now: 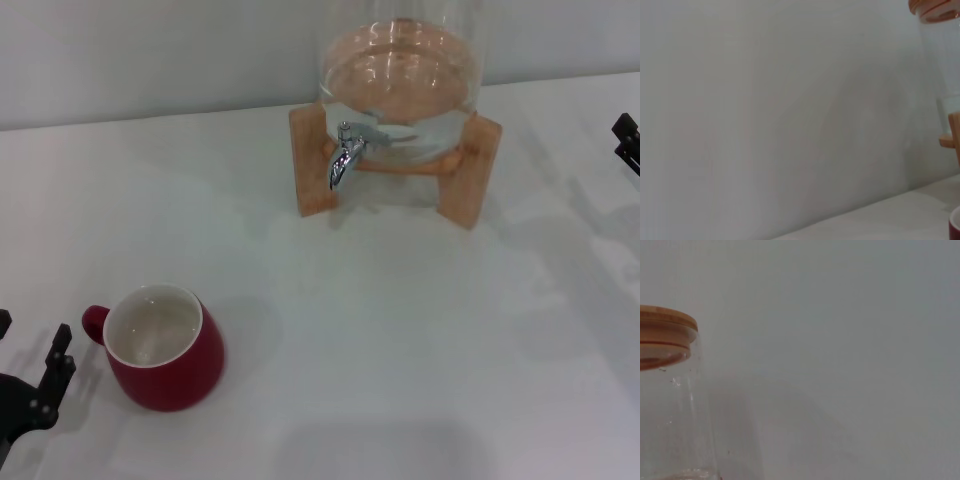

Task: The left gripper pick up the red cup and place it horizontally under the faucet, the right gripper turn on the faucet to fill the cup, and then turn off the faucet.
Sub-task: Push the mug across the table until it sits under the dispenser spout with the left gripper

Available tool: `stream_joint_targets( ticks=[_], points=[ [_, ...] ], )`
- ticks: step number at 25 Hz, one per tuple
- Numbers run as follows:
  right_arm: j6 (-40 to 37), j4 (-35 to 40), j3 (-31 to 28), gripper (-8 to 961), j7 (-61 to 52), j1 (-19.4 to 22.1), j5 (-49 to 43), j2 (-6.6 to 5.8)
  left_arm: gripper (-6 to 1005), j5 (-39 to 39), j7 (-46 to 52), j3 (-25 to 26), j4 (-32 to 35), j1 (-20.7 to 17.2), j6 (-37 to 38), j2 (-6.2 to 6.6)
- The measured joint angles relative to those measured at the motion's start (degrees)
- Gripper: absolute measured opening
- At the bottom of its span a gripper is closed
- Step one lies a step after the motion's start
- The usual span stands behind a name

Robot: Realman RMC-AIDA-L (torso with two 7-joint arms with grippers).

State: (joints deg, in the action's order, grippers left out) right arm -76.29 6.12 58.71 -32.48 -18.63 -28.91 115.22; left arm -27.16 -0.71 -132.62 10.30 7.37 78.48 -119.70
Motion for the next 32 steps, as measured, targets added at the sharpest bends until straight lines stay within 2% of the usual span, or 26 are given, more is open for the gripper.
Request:
stream_joint_targets(
  ticks=[32],
  points=[
    [-0.05, -0.85, 0.00, 873, 0.23, -0.09, 0.00, 0.00, 611, -0.01, 0.35, -1.33, -0.28, 1.19, -2.28, 0.18]
  ],
)
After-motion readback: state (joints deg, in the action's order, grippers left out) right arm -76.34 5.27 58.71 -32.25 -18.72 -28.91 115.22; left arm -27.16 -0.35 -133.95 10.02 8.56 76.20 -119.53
